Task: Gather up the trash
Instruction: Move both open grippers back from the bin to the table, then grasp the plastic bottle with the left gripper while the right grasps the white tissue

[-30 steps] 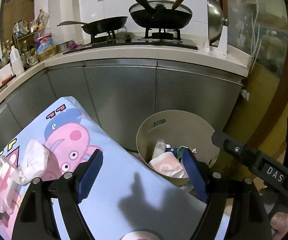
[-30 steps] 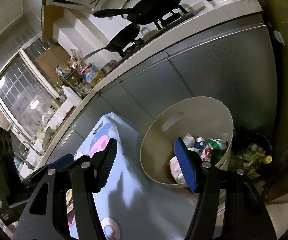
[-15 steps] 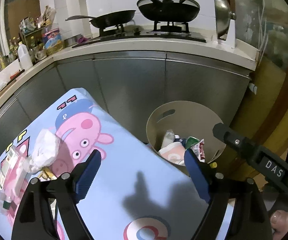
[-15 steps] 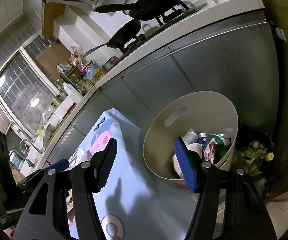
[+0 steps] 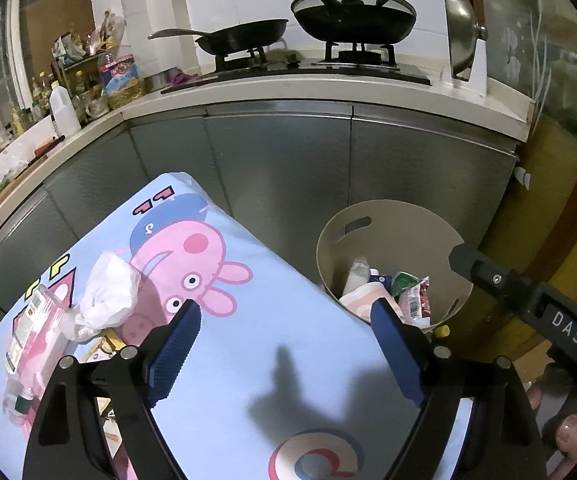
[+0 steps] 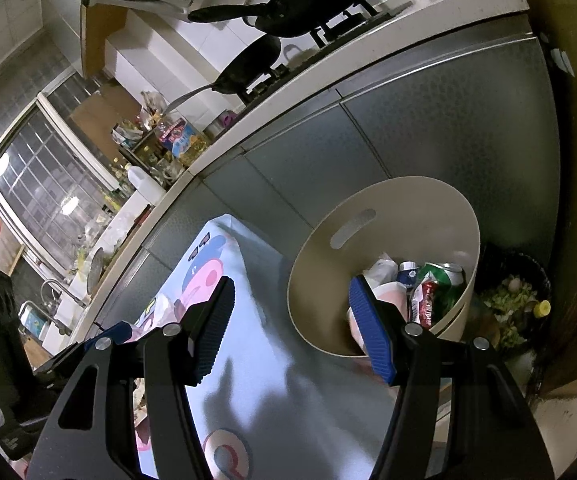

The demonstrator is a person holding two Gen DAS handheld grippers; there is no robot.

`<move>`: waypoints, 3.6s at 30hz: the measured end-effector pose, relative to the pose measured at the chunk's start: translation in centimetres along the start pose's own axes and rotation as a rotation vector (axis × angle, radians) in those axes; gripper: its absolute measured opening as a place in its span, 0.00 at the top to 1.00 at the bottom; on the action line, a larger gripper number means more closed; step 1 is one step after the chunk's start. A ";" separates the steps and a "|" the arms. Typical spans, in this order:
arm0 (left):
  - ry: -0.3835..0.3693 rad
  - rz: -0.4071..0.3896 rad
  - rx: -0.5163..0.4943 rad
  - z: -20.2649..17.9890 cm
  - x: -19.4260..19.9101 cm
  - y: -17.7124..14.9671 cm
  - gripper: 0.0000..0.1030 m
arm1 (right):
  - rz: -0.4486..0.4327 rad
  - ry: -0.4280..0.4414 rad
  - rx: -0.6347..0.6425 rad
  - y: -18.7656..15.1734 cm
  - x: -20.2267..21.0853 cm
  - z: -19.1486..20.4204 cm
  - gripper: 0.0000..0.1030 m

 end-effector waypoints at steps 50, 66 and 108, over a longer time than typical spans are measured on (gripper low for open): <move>0.055 -0.090 0.161 8.4 6.6 -4.5 0.16 | 0.028 0.025 0.125 -3.1 2.7 8.7 0.42; 0.086 -0.083 0.248 12.4 7.5 -6.8 0.16 | 0.082 0.054 0.204 -5.2 1.5 13.0 0.42; 0.185 -0.006 0.336 29.8 7.6 -14.1 0.13 | 0.359 0.137 0.329 -12.5 -7.0 19.4 0.42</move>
Point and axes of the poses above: each gripper's, at about its wrist camera, not at the fingertips, and x roughly against the way its jaws point, z to its left, y to its top, the point moved 2 cm from there along -x, roughly the way its jaws point, and after that the axes turned 4 degrees about -y, right-handed, at the moved point
